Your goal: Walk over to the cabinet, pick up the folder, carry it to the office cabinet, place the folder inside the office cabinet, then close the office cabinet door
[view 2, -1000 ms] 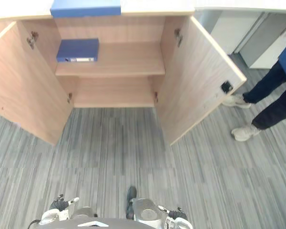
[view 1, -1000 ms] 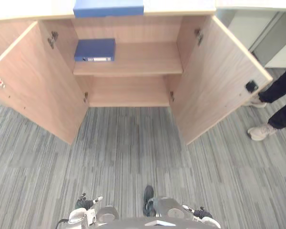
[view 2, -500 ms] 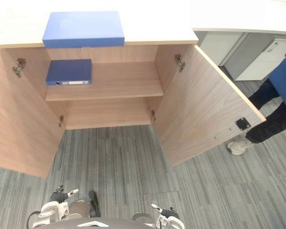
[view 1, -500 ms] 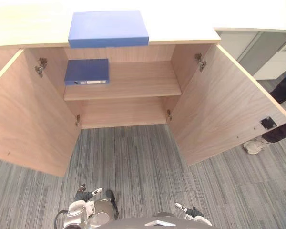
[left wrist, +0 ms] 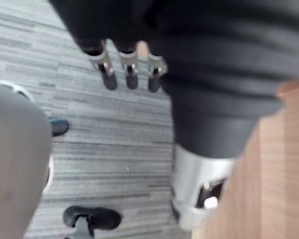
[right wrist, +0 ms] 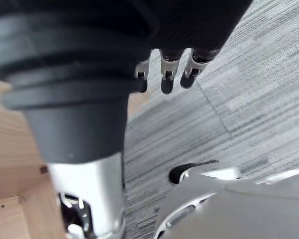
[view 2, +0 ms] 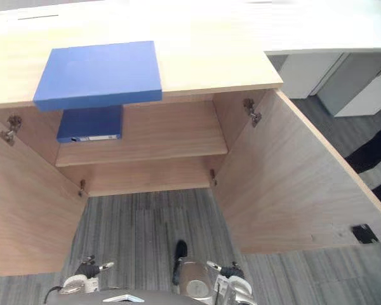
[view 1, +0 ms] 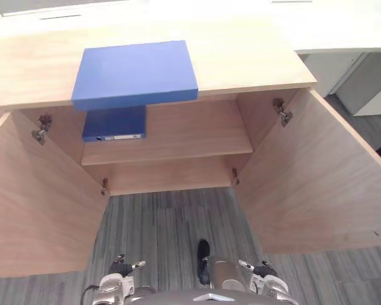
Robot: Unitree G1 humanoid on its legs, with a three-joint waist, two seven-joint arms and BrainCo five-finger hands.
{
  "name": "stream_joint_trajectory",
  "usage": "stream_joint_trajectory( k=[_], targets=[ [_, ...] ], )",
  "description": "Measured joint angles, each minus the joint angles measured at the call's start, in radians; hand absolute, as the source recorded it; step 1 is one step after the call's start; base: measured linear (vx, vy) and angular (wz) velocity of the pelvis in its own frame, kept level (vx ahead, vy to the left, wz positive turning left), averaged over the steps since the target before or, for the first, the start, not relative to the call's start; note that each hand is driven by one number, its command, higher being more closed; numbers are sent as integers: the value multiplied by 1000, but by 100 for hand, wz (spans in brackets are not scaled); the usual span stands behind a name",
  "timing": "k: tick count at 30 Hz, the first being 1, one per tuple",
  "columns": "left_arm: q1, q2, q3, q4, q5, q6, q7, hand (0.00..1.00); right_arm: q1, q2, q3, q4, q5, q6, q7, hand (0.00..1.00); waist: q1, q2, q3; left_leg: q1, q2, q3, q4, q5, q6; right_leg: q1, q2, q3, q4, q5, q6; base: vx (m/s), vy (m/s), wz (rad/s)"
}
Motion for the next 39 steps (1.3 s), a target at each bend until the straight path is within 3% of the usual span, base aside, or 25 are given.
stream_joint_trajectory(
  k=[1, 2, 4, 6, 10, 11, 12, 13, 17, 19, 24, 27, 31, 39],
  targets=[
    [0, -2, 10, -4, 2, 0, -1, 0, 11, 0, -1, -4, 0, 0, -1, 0, -3, -1, 1, -2, 8, -1, 26, 4, -1, 15, 1, -10, 0, -12, -1, 271, -184, 73],
    [0, -2, 49, -27, 1, 0, -1, 0, 49, 9, 2, -9, 6, 2, -1, 0, 0, -22, 14, -58, 53, -1, 215, -2, -10, 90, -3, -42, -17, -42, -2, 210, -159, 67],
    [5, -3, 80, -55, 0, -1, 0, 0, 75, 16, 17, -16, 9, 3, -2, 0, 15, -39, 15, -160, 116, 1, 463, -14, -18, 127, 1, -60, -26, -68, -19, 185, -147, 40],
    [17, -12, 93, -81, -1, -1, 1, 0, 88, 13, 15, -20, 10, 4, -4, 0, 32, -35, 9, -240, 163, 39, 605, -26, 0, 169, 14, -60, -52, -76, -18, 179, -49, -3],
    [18, -15, 94, -83, -1, 0, 0, 0, 97, 14, 12, -42, 13, 6, -4, 0, 47, -30, 5, -270, 144, 77, 441, -55, 15, 208, 11, -12, -79, -66, 3, 166, 93, -35],
    [18, -16, 97, -83, -1, 0, 1, 0, 98, 15, 12, -46, 13, 6, -4, 0, 47, -29, 5, -271, 125, 61, 360, -50, 20, 211, 6, 2, -79, -66, 11, 155, 224, -52],
    [19, -20, 99, -79, -1, 0, 1, 0, 100, 13, 10, -47, 13, 5, -4, 0, 47, -22, 0, -260, 88, 16, 226, 6, 18, 211, 0, 22, -73, -69, 29, 197, 263, -58],
    [20, -16, 99, -72, -1, 1, 0, 0, 102, 19, 7, -42, 13, 8, -4, 0, 47, -33, -18, -232, 54, 15, 188, 36, 38, 211, -14, 58, -75, -69, 56, 165, 223, -42],
    [22, 15, 89, -58, 1, 1, 1, 0, 118, 49, 1, -33, 11, 14, -4, 0, 41, -83, -50, -202, -8, 54, 143, 37, 52, 235, -56, 90, -150, -35, 81, 183, 177, -23],
    [21, 31, 57, -36, 3, 2, 0, 0, 114, 48, 1, -5, 8, 14, -3, 0, 40, -86, -52, -160, -42, 52, 97, 42, 60, 277, -72, 96, -204, -20, 91, 108, 101, -12],
    [22, 52, -34, -33, 4, 2, 0, 0, 100, 39, 2, 24, 7, 13, -3, 0, 36, -81, -61, -140, -57, 28, 49, 58, 78, 293, -69, 94, -236, -8, 88, 26, 11, 1],
    [26, 47, -78, -33, 3, 2, 0, 0, 96, 17, 6, 37, 5, 14, -3, 0, 34, -52, -71, -123, -60, 3, 0, 80, 78, 296, -61, 92, -251, 3, 81, -25, -39, 0],
    [26, 50, -88, -66, 0, -1, 4, 0, 95, -1, 24, 41, -3, 13, -4, 0, 34, -44, -76, -87, -62, -14, -57, 107, 75, 313, -52, 88, -263, 14, 75, -70, -39, 2],
    [133, 80, -85, -580, -40, -39, 52, 0, 87, 0, 74, 28, -21, 12, -10, 0, 38, -71, -81, -94, -93, -75, -100, 139, 75, 302, -71, 68, -283, 33, 80, -104, 4, 9]
  ],
)
